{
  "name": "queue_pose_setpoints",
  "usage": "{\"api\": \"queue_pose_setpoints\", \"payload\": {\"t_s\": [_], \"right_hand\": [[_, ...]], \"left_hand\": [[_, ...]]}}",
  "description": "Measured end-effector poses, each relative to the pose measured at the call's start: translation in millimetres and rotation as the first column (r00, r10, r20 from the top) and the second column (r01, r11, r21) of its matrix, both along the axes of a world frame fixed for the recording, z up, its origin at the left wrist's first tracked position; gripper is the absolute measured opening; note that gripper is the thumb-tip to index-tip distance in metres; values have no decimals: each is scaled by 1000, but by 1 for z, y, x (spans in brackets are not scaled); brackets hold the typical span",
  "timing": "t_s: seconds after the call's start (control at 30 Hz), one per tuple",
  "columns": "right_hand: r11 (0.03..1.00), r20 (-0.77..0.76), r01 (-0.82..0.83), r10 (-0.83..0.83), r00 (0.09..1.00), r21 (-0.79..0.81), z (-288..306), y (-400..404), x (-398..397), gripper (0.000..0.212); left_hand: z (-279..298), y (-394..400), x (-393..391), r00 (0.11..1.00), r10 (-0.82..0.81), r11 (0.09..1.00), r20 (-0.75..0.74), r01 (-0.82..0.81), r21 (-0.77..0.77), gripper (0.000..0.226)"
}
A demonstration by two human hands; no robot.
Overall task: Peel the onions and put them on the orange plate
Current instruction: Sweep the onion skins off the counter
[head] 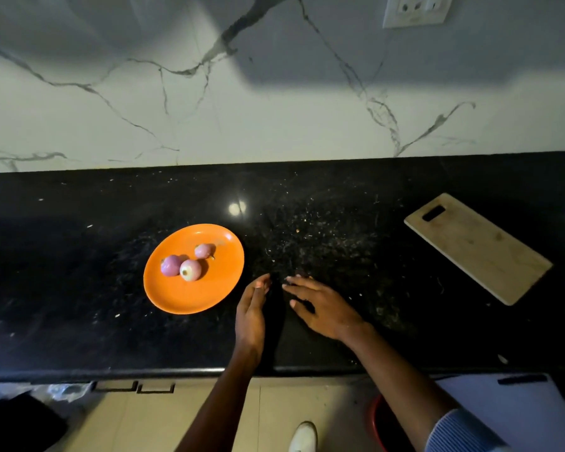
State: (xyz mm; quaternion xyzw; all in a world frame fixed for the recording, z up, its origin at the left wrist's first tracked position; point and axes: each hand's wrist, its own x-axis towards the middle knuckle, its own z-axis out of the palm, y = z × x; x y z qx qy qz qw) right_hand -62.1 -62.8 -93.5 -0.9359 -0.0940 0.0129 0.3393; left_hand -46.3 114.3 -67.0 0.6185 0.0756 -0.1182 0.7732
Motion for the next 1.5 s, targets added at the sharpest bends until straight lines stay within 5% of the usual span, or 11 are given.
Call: {"api": "queue_pose_setpoints", "payload": {"t_s": [0.13, 0.27, 0.43, 0.67, 1.27, 1.4, 1.5], "right_hand": [[998, 45, -17, 14, 999, 60, 1, -22, -25, 37], [910, 42, 296, -321, 946, 290, 4, -27, -27, 42], [991, 123, 123, -130, 984, 60, -6, -4, -36, 38], [995, 176, 69, -56, 983, -68, 7, -33, -59, 23], [936, 107, 222, -200, 974, -274, 14, -71, -117, 25], [904, 1, 417, -419, 908, -96, 18, -82, -126, 19], [719, -91, 648, -649, 755, 251, 23, -102, -152, 14]], "left_hand": [[1, -7, -4, 999, -50, 999, 10, 50, 13, 28], [4, -12, -10, 995, -103, 994, 15, 103, 19, 29], [6, -16, -13, 997, -74, 997, 10, 74, 7, 29], [17, -23, -35, 991, -130, 991, 5, 130, 36, 29], [20, -76, -96, 941, -337, 937, 42, 331, 111, 29], [25, -88, -109, 926, -376, 923, 23, 372, 101, 30], [23, -103, -122, 906, -423, 904, 11, 421, 82, 31]]}}
